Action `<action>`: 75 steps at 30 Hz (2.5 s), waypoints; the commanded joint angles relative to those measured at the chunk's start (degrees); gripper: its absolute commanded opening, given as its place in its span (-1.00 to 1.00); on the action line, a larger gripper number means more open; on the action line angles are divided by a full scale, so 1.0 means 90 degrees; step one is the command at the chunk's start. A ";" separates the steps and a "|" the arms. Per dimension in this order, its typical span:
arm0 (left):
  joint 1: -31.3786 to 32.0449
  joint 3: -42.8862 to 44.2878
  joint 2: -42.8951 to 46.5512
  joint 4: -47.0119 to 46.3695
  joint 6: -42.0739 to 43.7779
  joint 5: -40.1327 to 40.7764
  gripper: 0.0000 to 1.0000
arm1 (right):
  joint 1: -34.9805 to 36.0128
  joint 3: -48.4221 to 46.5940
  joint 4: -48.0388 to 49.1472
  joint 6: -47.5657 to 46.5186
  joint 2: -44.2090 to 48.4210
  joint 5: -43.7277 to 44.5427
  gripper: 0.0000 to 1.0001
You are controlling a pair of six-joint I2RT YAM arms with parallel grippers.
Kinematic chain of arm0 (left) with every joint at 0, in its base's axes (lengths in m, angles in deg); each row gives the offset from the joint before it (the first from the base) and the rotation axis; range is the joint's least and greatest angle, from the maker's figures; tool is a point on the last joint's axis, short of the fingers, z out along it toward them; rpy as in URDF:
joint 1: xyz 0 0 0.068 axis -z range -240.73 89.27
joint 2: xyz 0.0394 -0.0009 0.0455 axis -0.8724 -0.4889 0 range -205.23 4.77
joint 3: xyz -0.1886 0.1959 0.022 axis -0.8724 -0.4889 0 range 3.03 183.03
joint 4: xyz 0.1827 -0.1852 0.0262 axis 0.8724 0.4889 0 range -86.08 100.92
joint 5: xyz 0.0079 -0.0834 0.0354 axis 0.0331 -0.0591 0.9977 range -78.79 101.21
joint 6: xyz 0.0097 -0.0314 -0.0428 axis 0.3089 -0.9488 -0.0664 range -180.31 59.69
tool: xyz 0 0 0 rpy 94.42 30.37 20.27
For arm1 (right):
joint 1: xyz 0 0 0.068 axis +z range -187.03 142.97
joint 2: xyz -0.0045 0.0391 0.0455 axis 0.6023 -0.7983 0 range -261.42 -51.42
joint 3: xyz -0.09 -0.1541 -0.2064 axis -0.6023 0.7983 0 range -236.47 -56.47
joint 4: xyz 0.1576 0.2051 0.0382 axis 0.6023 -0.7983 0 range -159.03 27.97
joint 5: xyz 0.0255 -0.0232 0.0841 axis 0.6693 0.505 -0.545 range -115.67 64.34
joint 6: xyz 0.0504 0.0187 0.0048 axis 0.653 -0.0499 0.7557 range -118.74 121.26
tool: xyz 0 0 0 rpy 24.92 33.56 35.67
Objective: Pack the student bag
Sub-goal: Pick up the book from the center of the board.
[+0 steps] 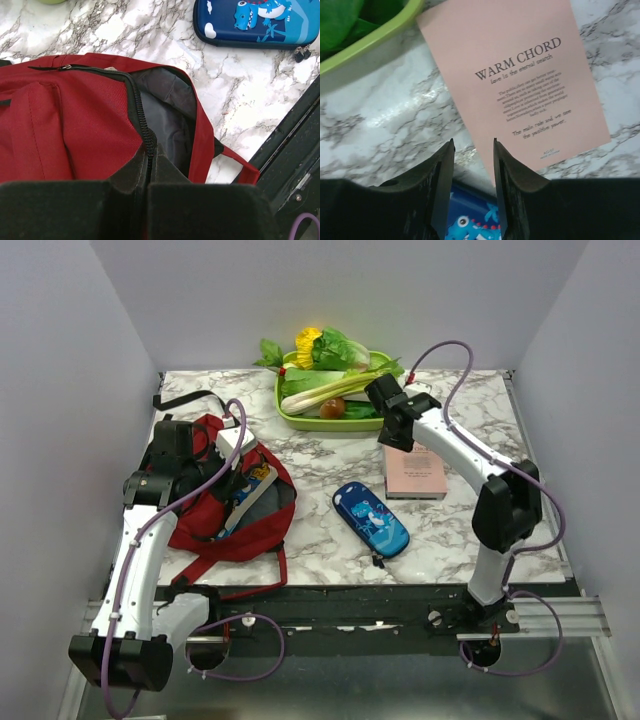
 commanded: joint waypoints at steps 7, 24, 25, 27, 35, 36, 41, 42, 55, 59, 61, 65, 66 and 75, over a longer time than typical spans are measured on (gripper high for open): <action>0.0038 -0.0042 0.0307 0.0012 -0.0105 -0.0120 -1.00 | 0.0233 -0.0789 -0.1228 -0.0844 -0.1286 0.0915 -0.11; 0.0038 -0.0169 0.0287 -0.0105 -0.0095 -0.0091 -1.00 | 0.0487 -0.1432 -0.1215 -0.1509 -0.2193 0.0865 -0.20; 0.0038 -0.0179 0.0287 -0.0124 -0.0095 -0.0091 -1.00 | 0.0497 -0.1685 -0.1373 -0.1431 -0.2320 0.0953 -0.21; 0.0028 -0.0208 0.0287 -0.0144 -0.0115 -0.0101 -1.00 | 0.0546 -0.1804 -0.1598 -0.1430 -0.2574 0.1157 -0.23; 0.0028 -0.0306 0.0307 -0.0232 -0.0134 -0.0081 -1.00 | 0.0663 -0.1736 -0.1423 -0.1596 -0.2692 0.1442 -0.26; 0.0028 -0.0315 0.0297 -0.0232 -0.0134 -0.0062 -1.00 | 0.0673 -0.1736 -0.1433 -0.1606 -0.2712 0.1480 -0.28; 0.0028 -0.0316 0.0278 -0.0261 -0.0115 -0.0023 -1.00 | 0.0712 -0.1726 -0.1462 -0.1674 -0.2868 0.1608 -0.46; 0.0028 -0.0325 0.0278 -0.0271 -0.0115 -0.0013 -1.00 | 0.0731 -0.1726 -0.1501 -0.1674 -0.2897 0.1646 -0.47; 0.0019 -0.0345 0.0307 -0.0290 -0.0085 0.0065 -1.00 | 0.0751 -0.1394 -0.1599 -0.1499 -0.2995 0.1696 -0.67; 0.0019 -0.0316 0.0307 -0.0300 -0.0076 0.0075 -1.00 | 0.0761 -0.1248 -0.1531 -0.1430 -0.2626 0.1657 -0.99; 0.0019 -0.0296 0.0297 -0.0300 -0.0085 0.0065 -1.00 | 0.0780 -0.1189 -0.1491 -0.1430 -0.2400 0.1627 -0.99; 0.0019 -0.0257 0.0278 -0.0378 -0.0192 0.0017 -1.00 | 0.0849 -0.1306 -0.1550 -0.1518 -0.1776 0.1579 -0.99; 0.0019 -0.0257 0.0268 -0.0417 -0.0212 0.0007 -1.00 | 0.0897 -0.1355 -0.1627 -0.1518 -0.1542 0.1598 -0.99; 0.0019 -0.0208 0.0278 -0.0495 -0.0339 -0.0071 -1.00 | 0.1093 -0.1784 -0.1853 -0.1597 -0.0193 0.1111 -0.99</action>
